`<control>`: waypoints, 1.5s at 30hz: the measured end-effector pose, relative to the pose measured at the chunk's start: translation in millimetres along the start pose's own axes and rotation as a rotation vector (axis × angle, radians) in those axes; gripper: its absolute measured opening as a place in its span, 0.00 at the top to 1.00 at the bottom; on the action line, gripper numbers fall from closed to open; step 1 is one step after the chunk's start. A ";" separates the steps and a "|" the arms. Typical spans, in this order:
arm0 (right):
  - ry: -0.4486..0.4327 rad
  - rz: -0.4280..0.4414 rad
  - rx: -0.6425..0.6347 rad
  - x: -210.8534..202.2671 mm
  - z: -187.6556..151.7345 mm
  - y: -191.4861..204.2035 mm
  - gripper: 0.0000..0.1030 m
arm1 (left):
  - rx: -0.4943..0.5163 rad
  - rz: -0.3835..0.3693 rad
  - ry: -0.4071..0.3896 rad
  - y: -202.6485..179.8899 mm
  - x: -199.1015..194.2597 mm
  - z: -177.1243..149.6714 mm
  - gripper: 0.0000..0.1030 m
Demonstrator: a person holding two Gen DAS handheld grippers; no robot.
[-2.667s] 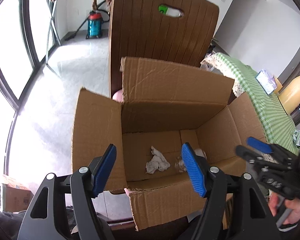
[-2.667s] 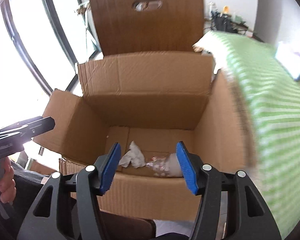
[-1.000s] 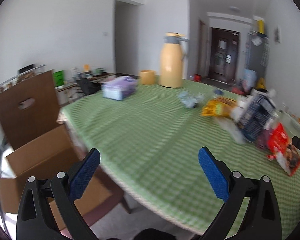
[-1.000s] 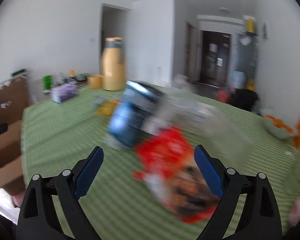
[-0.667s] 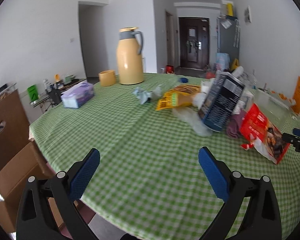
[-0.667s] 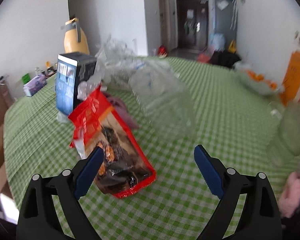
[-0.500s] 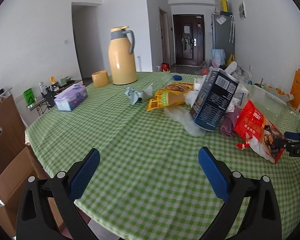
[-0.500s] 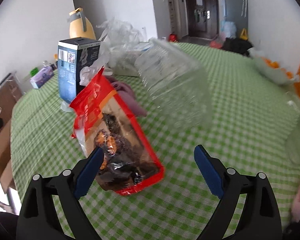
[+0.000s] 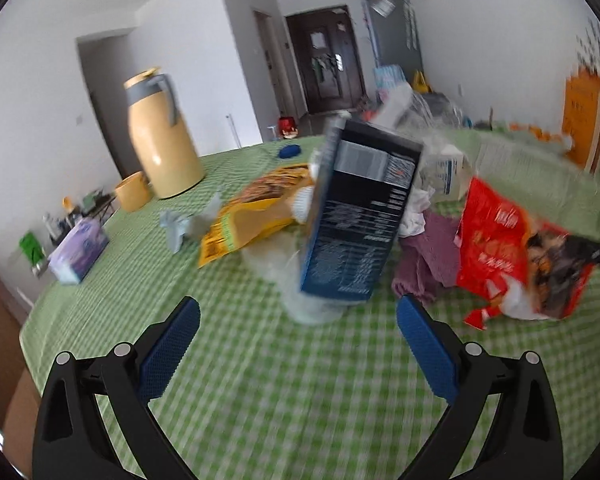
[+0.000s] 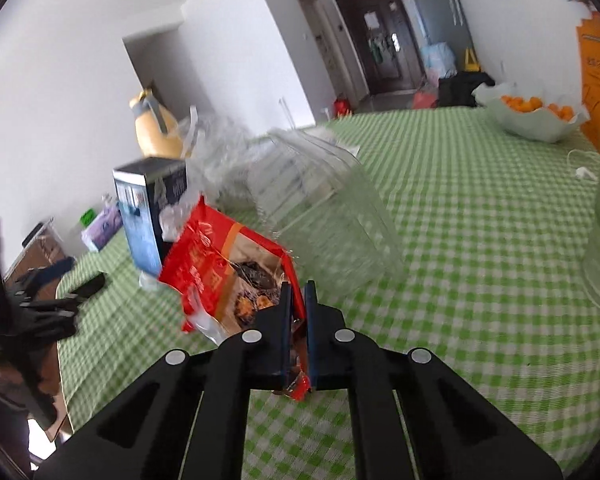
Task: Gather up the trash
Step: 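Grasp the blue-and-white box with the left tool while the right tool grasps the red snack bag, then carry the box and red bag to the cardboard box and release both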
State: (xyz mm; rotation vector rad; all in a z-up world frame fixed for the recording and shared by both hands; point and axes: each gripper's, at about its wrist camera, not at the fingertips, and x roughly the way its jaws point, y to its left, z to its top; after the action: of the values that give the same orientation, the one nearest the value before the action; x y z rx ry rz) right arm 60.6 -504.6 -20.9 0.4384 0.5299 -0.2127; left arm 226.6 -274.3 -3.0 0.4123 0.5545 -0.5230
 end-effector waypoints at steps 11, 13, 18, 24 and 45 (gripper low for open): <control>0.001 0.018 0.054 -8.5 4.7 -17.3 0.94 | 0.129 0.022 0.075 -30.9 70.5 24.5 0.07; -0.002 0.020 0.046 -9.2 4.2 -14.8 0.94 | 0.119 0.016 0.074 -30.9 72.6 26.5 0.22; -0.004 0.025 0.033 -4.1 5.4 -7.5 0.94 | 0.096 0.006 0.063 -28.1 58.8 28.4 0.43; -0.017 0.020 0.016 -5.2 5.0 -1.9 0.94 | 0.026 -0.008 -0.019 -9.6 -3.7 35.9 0.43; -0.128 0.158 -0.163 -42.9 12.9 121.7 0.95 | -0.279 0.148 -0.017 135.1 -100.1 -49.0 0.43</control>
State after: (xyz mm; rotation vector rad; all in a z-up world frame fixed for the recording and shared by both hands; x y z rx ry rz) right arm 67.3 -399.0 54.0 0.3034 0.3814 -0.0443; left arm 211.6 -107.6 48.5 0.1813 0.5663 -0.3009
